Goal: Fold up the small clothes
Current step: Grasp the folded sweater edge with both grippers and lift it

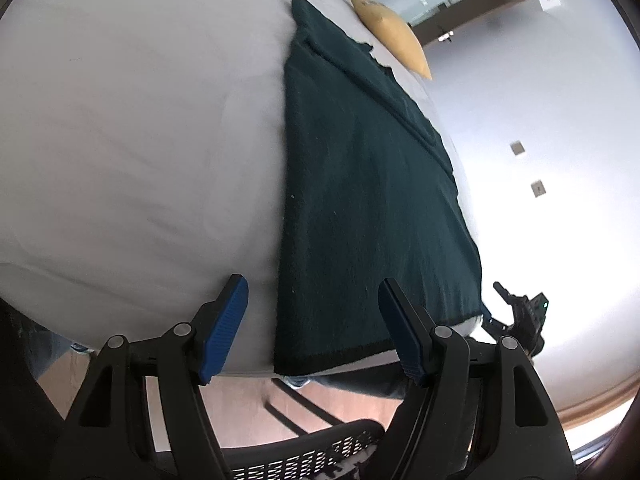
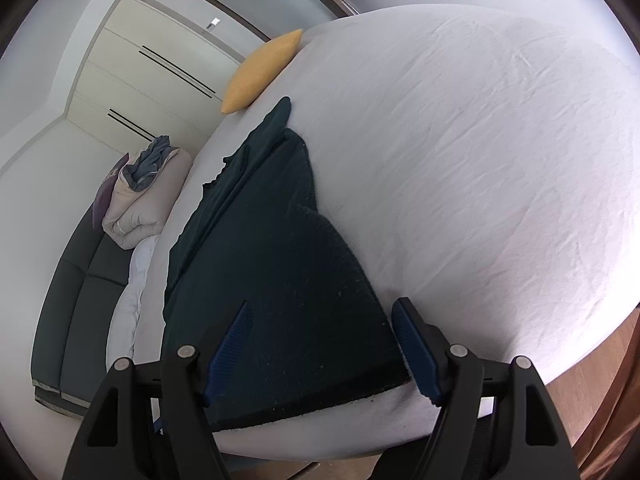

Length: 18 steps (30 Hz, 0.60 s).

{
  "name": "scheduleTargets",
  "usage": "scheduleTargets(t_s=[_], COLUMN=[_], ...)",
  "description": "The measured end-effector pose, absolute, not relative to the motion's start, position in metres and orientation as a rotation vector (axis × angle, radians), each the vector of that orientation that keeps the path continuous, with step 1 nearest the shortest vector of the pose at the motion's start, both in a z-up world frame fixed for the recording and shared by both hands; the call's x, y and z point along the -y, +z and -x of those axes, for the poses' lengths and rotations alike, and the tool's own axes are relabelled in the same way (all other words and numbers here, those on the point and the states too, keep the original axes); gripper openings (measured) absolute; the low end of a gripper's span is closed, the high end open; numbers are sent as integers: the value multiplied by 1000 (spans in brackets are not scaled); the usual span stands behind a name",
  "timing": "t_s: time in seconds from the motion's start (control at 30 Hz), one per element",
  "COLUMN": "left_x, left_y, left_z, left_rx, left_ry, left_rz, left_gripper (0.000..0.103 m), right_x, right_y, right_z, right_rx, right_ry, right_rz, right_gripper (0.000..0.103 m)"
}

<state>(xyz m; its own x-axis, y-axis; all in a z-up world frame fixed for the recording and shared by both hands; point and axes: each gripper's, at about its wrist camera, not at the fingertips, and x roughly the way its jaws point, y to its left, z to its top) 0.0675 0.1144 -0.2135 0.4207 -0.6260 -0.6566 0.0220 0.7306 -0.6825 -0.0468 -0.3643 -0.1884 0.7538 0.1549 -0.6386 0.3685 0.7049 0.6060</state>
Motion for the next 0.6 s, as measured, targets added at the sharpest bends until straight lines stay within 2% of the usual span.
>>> scheduleTargets(t_s=[0.27, 0.43, 0.5, 0.57, 0.6], left_x=[-101, -110, -113, -116, -118], left_y=[-225, -234, -237, -240, -242], left_z=[-75, -82, -83, -83, -83], left_rx=[-1162, -1178, -1183, -1191, -1194], left_ry=[-558, -599, -588, -566, -558], left_rz=[676, 776, 785, 786, 800], left_gripper=[64, 64, 51, 30, 30], right_x=[360, 359, 358, 357, 357], right_y=[-191, -194, -194, -192, -190], right_z=[47, 47, 47, 46, 46], right_rx=[-725, -731, -743, -758, -766], right_ry=[-66, -22, -12, -11, -11], right_rz=[-823, -859, -860, -847, -841], right_gripper=[75, 70, 69, 67, 66])
